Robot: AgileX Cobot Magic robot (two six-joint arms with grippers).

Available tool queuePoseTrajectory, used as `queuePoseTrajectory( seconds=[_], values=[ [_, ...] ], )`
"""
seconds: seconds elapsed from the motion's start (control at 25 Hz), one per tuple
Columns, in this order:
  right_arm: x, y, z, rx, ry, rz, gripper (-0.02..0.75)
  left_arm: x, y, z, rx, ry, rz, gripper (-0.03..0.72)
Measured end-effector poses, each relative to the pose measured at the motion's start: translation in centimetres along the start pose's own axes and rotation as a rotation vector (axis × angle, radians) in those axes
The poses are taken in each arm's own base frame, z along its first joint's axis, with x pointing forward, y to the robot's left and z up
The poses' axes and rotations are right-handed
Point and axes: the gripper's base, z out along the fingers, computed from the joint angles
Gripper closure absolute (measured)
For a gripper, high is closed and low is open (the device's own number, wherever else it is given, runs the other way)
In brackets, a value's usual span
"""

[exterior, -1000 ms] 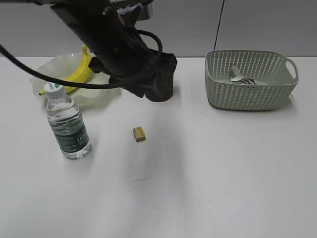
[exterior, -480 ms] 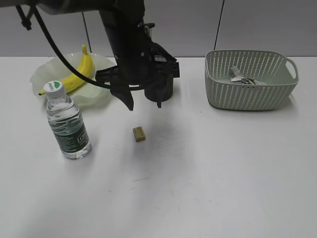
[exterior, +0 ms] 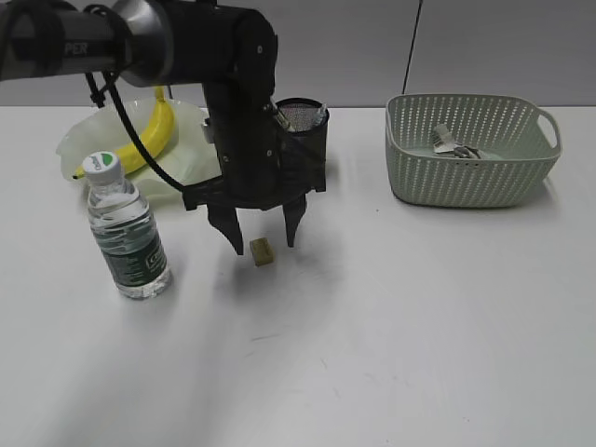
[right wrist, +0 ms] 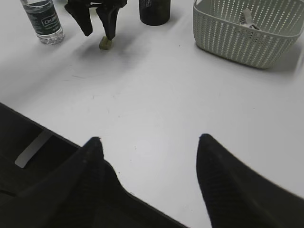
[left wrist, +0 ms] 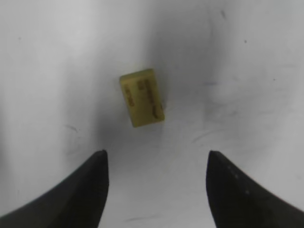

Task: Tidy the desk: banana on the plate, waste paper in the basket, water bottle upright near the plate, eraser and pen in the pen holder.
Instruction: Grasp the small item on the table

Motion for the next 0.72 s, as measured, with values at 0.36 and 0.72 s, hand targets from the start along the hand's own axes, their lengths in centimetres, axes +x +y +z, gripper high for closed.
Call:
queuePoseTrajectory(
  seconds=[0.36,0.72],
  values=[
    [0.0,0.0,0.0,0.000,0.000,0.000,0.248,-1.3,0.6,1.8,0.007,-0.001,-0.034,0.220],
    [0.0,0.0,0.0,0.000,0.000,0.000,0.248,-1.4,0.6,3.2,-0.003,0.011,-0.038,0.261]
  ],
)
